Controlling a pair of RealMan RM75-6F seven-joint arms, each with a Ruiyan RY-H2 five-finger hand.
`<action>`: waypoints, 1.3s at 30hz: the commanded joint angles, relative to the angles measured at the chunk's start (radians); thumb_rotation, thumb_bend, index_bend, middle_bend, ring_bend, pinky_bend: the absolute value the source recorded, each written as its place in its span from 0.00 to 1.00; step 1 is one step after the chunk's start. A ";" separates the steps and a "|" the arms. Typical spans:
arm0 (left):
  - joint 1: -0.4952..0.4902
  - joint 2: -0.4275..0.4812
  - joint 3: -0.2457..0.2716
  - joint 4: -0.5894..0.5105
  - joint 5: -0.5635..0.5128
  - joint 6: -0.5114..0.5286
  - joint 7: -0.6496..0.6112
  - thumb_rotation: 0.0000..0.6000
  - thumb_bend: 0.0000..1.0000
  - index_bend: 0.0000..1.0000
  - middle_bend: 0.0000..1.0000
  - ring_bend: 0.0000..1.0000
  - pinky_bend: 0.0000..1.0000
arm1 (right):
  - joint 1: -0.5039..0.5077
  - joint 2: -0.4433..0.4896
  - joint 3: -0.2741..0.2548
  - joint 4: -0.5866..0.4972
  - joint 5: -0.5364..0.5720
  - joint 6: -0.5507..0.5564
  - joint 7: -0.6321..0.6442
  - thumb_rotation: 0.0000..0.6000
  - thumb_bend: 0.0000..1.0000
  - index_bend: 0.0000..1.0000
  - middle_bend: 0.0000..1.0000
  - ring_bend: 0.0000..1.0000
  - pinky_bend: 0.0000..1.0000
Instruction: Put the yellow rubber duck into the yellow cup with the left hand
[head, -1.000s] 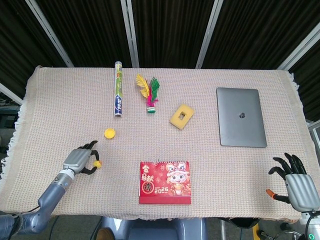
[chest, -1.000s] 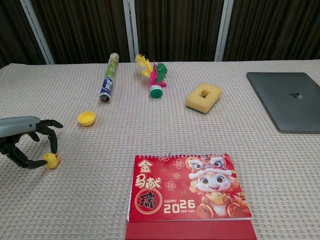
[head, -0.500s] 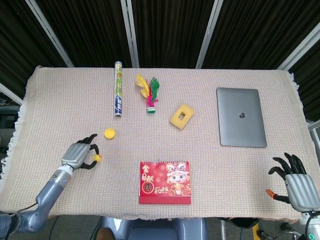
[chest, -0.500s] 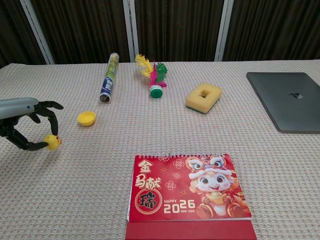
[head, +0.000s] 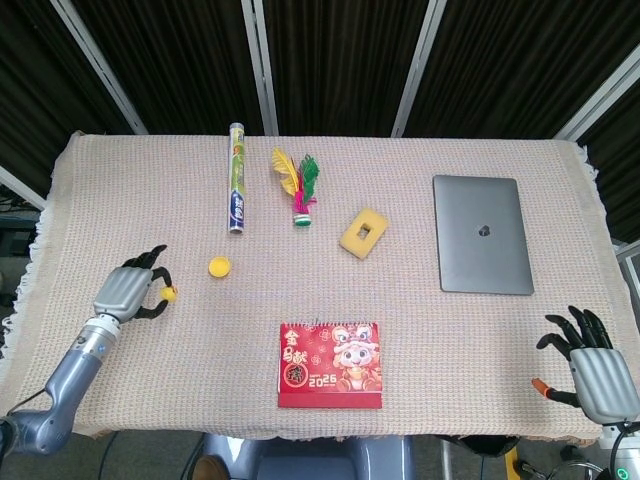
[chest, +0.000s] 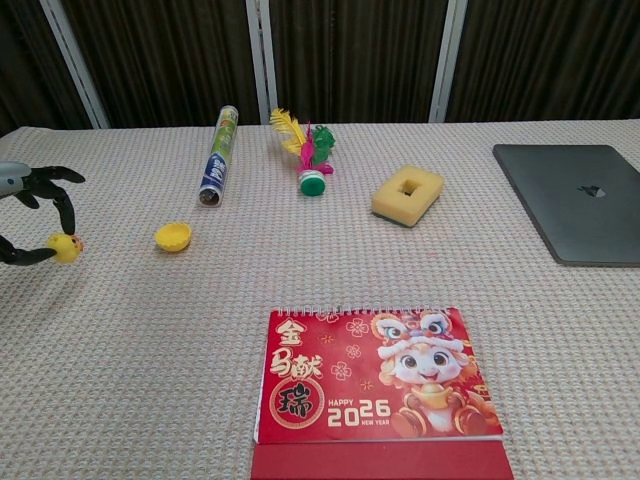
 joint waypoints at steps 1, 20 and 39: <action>0.005 -0.015 -0.005 0.032 0.013 -0.002 -0.021 1.00 0.39 0.47 0.00 0.08 0.17 | 0.000 0.000 0.000 -0.001 -0.001 0.000 0.000 1.00 0.03 0.44 0.19 0.00 0.00; -0.037 -0.144 -0.066 0.213 0.008 -0.083 -0.084 1.00 0.39 0.47 0.00 0.09 0.17 | 0.009 -0.002 -0.002 0.007 -0.014 -0.006 0.039 1.00 0.03 0.44 0.19 0.00 0.00; -0.074 -0.156 -0.128 0.278 -0.020 -0.126 -0.123 1.00 0.39 0.47 0.00 0.09 0.17 | 0.022 0.001 -0.002 0.005 -0.011 -0.024 0.064 1.00 0.03 0.44 0.19 0.00 0.00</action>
